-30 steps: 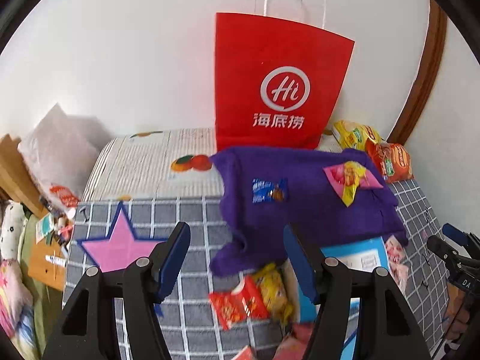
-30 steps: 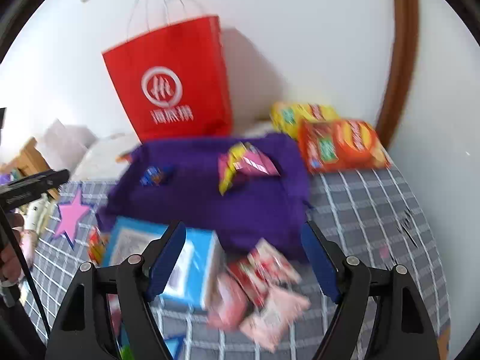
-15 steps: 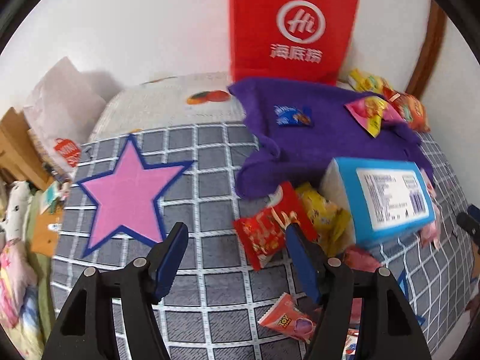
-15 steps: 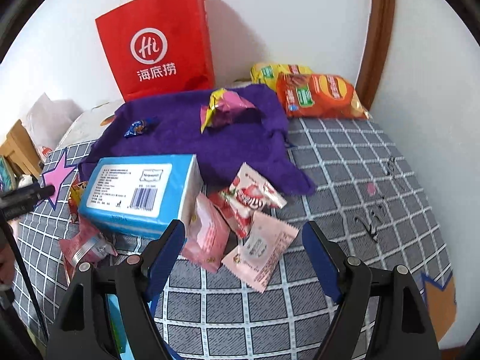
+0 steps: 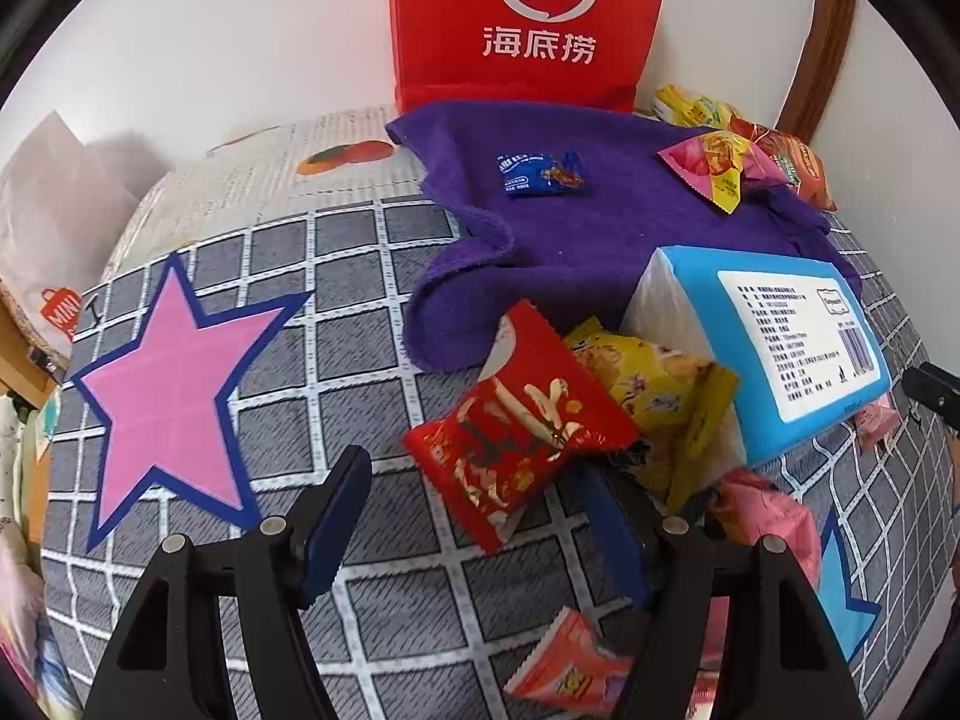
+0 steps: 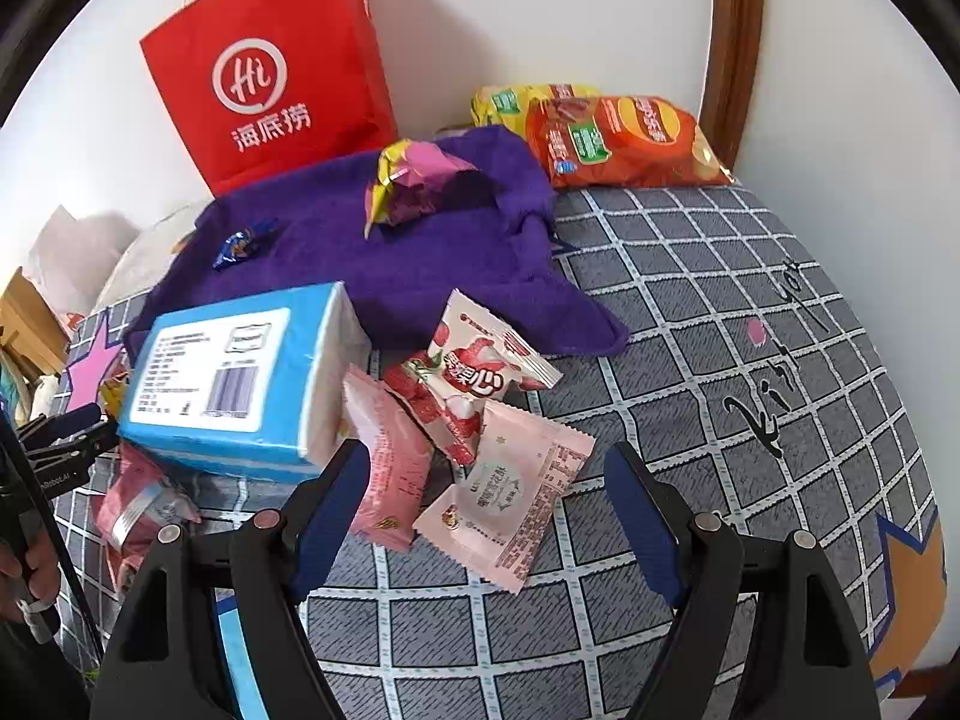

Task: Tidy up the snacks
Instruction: 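Move the right tool to a pink candy packet while the left tool approaches the red snack bag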

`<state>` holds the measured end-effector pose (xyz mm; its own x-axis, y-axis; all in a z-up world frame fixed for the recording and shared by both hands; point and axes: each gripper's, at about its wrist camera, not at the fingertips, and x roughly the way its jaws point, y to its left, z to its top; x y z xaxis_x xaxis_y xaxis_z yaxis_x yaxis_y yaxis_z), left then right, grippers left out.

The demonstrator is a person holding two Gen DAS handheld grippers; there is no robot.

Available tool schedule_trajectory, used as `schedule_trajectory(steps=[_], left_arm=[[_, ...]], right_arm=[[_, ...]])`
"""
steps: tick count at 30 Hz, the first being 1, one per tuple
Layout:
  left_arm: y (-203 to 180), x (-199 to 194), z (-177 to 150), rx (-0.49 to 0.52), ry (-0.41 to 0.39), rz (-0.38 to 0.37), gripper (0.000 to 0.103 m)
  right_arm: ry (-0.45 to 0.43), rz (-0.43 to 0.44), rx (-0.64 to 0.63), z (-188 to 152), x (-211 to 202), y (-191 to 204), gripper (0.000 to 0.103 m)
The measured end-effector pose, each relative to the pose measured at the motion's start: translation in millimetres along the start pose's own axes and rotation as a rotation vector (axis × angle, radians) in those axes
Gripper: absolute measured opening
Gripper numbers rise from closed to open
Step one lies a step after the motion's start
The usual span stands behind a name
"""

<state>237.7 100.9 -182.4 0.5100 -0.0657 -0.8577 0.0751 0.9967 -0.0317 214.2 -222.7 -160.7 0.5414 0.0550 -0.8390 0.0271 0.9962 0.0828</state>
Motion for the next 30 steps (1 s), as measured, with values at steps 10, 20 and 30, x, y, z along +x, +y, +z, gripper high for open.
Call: schedule_trajectory(steps=[10, 20, 30], left_arm=[[-1.7, 8.7, 3.8, 0.017, 0.012, -0.049, 0.051], [7.4, -6.5, -2.4, -0.012, -0.003, -0.050, 0.048], [14.9, -14.0, -8.3, -0.044, -0.005, -0.041, 0.048]], right_arm=[[0.037, -0.019, -0.007, -0.1, 17.4, -5.6, 0.080], [0.041, -0.018, -0.027, -3.1, 17.9, -8.3, 0.080], [0.073, -0.038, 0.019, -10.6, 43.0, -17.0, 0.065]])
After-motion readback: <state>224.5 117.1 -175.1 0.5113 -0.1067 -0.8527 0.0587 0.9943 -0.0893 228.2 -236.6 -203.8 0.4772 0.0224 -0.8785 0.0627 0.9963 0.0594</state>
